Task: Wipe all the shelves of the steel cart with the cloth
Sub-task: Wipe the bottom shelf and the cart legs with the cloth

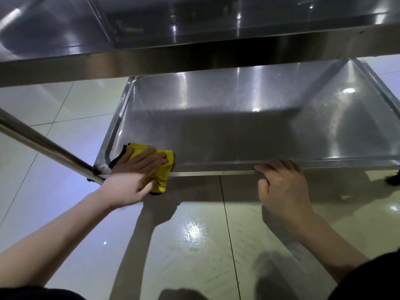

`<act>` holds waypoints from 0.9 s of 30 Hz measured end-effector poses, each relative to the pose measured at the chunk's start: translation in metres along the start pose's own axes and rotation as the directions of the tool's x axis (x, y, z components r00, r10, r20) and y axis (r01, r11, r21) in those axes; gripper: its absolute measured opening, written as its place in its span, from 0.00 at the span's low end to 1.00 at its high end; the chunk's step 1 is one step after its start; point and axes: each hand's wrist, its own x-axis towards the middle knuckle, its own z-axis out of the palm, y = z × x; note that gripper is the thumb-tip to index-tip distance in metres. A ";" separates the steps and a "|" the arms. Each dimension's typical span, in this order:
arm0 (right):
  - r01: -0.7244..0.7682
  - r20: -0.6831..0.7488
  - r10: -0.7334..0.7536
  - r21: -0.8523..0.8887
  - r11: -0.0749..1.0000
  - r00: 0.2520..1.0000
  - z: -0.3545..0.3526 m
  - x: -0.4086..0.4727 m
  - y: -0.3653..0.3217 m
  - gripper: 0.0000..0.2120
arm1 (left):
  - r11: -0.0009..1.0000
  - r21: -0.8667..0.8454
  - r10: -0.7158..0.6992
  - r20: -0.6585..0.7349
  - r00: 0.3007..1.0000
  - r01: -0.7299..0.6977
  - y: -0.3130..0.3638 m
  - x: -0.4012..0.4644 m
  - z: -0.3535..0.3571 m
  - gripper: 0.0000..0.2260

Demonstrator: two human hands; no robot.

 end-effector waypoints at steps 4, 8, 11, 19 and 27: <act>-0.002 -0.003 0.002 -0.001 1.000 1.000 0.001 -0.001 0.000 0.16 | 0.998 0.022 0.054 -0.006 0.999 -0.054 0.023 0.020 0.004 0.30; 0.004 -0.005 -0.004 -0.008 1.000 1.000 0.001 -0.001 -0.001 0.16 | 0.991 0.044 0.126 -0.036 0.991 -0.124 0.052 0.042 0.006 0.30; 0.004 0.008 -0.004 -0.011 1.000 1.000 0.000 -0.001 0.000 0.16 | 0.989 0.032 0.145 -0.057 0.988 -0.143 0.050 0.045 0.005 0.27; -0.022 0.015 0.022 -0.007 1.000 1.000 0.001 -0.002 -0.001 0.16 | 0.999 -0.020 0.026 -0.072 0.997 -0.028 -0.005 0.001 0.000 0.24; -0.002 -0.021 0.002 0.011 1.000 1.000 0.000 -0.004 -0.001 0.17 | 0.992 -0.031 -0.120 -0.058 0.991 0.118 -0.009 -0.015 -0.006 0.26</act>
